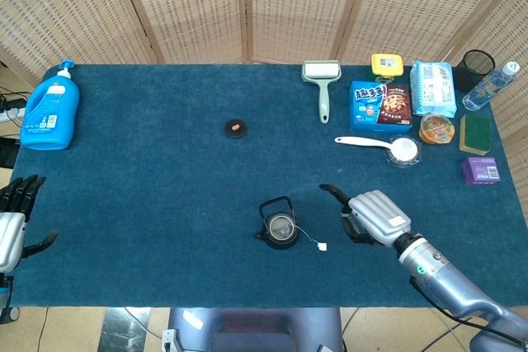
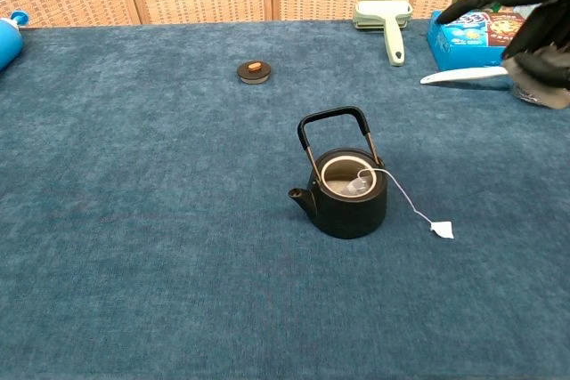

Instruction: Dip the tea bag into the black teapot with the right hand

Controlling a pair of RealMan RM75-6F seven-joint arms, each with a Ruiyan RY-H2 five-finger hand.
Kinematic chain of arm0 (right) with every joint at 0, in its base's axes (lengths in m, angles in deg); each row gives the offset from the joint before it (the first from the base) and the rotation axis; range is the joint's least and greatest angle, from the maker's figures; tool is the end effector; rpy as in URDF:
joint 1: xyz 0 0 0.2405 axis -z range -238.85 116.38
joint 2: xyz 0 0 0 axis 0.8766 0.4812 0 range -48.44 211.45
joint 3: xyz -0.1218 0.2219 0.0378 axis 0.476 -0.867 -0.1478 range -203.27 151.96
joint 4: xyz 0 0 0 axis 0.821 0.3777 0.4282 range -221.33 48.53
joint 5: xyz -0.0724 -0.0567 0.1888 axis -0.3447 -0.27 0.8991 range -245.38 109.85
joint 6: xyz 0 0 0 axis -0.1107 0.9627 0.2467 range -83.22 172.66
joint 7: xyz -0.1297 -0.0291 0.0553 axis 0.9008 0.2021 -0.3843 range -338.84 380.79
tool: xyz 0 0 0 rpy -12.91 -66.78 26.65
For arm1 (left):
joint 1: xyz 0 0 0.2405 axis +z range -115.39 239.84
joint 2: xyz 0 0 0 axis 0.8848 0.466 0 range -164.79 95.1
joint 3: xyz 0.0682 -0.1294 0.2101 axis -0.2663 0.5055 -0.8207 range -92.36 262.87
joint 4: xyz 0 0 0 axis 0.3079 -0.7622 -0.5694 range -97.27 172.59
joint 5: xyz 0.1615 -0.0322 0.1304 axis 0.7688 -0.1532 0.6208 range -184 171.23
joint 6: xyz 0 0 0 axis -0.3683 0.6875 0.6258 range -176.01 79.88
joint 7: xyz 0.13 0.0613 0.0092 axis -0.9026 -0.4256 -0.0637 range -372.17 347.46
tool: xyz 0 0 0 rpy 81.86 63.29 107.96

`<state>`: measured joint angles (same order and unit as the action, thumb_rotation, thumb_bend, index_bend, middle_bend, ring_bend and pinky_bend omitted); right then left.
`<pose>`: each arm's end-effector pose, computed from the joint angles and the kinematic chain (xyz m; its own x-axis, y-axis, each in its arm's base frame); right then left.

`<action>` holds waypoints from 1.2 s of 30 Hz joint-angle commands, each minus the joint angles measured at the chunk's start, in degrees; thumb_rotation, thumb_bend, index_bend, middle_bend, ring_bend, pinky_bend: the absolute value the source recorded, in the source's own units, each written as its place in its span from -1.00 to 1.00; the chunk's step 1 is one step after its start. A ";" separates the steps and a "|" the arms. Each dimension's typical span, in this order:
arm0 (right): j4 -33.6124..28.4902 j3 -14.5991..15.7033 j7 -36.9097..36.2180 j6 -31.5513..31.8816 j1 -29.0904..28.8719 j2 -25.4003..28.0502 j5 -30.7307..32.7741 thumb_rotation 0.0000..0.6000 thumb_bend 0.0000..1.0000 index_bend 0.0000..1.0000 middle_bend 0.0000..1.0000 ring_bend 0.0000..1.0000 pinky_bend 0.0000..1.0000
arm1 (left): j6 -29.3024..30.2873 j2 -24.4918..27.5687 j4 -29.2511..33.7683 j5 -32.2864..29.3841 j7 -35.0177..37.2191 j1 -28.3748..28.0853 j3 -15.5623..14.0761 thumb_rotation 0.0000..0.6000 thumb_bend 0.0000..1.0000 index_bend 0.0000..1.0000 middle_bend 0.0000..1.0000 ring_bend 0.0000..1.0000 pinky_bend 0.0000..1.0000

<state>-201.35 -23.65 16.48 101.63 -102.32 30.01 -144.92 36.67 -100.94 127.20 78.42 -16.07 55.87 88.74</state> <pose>-0.1525 -0.2762 0.1224 0.3468 -0.4094 0.8439 -0.8961 -0.4105 0.1691 -0.3149 0.1922 0.1545 0.4639 -0.0150 0.8858 0.8858 -0.0094 -0.4641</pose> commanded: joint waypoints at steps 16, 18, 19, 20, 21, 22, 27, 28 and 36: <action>18.07 -4.31 16.61 27.10 18.16 -15.48 2.15 1.00 0.34 -0.69 -0.12 -0.06 -0.08 | 2.11 -4.34 -4.50 0.32 1.53 0.21 0.62 1.00 -0.52 -0.99 -0.88 -1.00 -0.83; 18.17 -4.12 17.16 28.73 20.02 -15.89 2.42 1.00 0.33 -0.68 -0.13 -0.07 -0.08 | 1.87 -4.42 -3.98 -0.05 1.66 0.43 0.41 1.00 -0.52 -0.99 -0.88 -1.00 -0.83; 18.08 -4.04 17.41 29.22 20.70 -15.96 2.55 1.00 0.33 -0.66 -0.13 -0.08 -0.08 | 1.87 -4.44 -3.74 -0.06 1.75 0.57 0.26 1.00 -0.52 -0.99 -0.88 -1.00 -0.83; 18.03 -4.05 17.54 29.45 21.02 -16.01 2.49 1.00 0.33 -0.65 -0.13 -0.08 -0.08 | 1.90 -4.42 -3.64 -0.04 1.74 0.63 0.19 1.00 -0.52 -0.99 -0.88 -1.00 -0.83; 18.02 -4.00 17.61 29.72 21.41 -16.05 2.45 1.00 0.33 -0.63 -0.13 -0.08 -0.08 | 1.93 -4.39 -3.53 0.03 1.71 0.72 0.06 1.00 -0.52 -0.99 -0.88 -1.00 -0.83; 18.00 -3.87 17.59 30.09 22.03 -16.08 2.37 1.00 0.33 -0.63 -0.13 -0.08 -0.08 | 2.04 -4.31 -3.34 0.16 1.59 0.88 -0.14 1.00 -0.52 -0.99 -0.88 -1.00 -0.83; 17.66 -2.83 16.65 32.15 25.65 -15.80 1.97 1.00 0.32 -0.62 -0.13 -0.08 -0.10 | 3.70 -3.49 -1.29 1.59 0.78 2.19 -1.42 1.00 -0.52 -0.99 -0.88 -1.00 -0.83; 17.53 -2.74 16.38 32.71 26.41 -15.68 1.62 1.00 0.32 -0.61 -0.13 -0.08 -0.11 | 3.89 -3.28 -0.76 1.72 0.33 2.57 -1.82 1.00 -0.52 -0.99 -0.88 -1.00 -0.83; 17.44 -2.56 16.26 35.96 30.40 -15.98 -0.75 1.00 0.32 -0.53 -0.13 -0.09 -0.13 | 4.35 -2.77 1.45 2.20 -0.99 4.18 -3.46 1.00 -0.52 -0.99 -0.88 -1.00 -0.83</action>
<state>-183.92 -26.19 32.81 137.39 -72.21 14.07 -145.49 41.03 -103.71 128.64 80.60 -17.04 60.01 85.30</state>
